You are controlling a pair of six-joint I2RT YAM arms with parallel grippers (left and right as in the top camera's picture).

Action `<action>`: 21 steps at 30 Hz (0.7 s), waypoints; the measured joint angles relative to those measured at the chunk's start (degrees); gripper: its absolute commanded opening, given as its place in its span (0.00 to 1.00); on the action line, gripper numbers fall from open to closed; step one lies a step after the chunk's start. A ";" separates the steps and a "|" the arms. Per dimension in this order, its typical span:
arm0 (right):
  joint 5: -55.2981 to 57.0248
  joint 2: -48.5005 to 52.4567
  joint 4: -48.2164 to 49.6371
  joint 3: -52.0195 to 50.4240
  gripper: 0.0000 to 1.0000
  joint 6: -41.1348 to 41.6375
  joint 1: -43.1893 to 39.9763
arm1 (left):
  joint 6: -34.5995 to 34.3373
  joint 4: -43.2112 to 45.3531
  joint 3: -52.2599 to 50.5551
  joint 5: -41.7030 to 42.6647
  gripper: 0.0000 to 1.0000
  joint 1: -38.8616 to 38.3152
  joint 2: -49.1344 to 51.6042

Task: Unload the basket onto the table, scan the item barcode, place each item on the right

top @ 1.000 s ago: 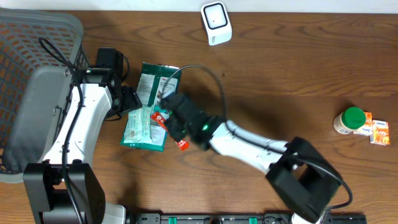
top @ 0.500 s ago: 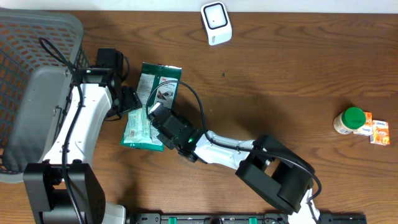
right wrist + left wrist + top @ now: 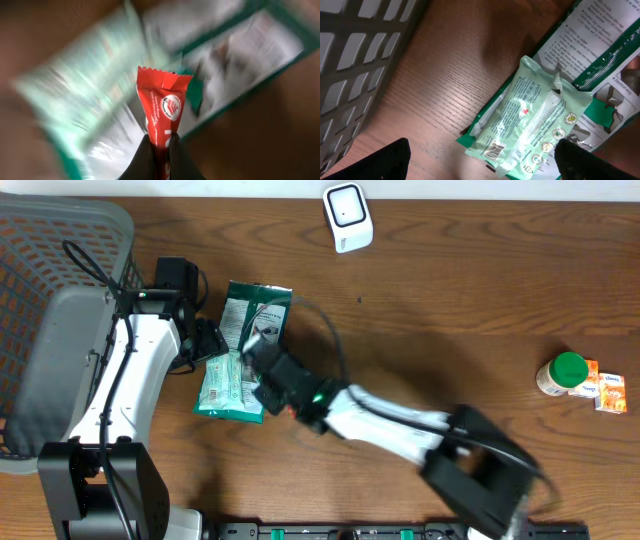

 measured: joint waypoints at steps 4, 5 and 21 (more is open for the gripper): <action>-9.73 -9.29 -0.28 0.76 0.01 6.45 -5.33 | 0.00 0.00 0.00 0.00 0.93 0.00 0.00; -12.70 -10.14 0.02 1.16 0.01 8.28 -6.75 | 0.00 0.00 0.00 0.00 0.93 0.00 0.00; -52.48 18.69 36.83 0.70 0.01 34.32 -15.41 | 0.00 -0.02 0.00 0.02 0.93 0.00 0.00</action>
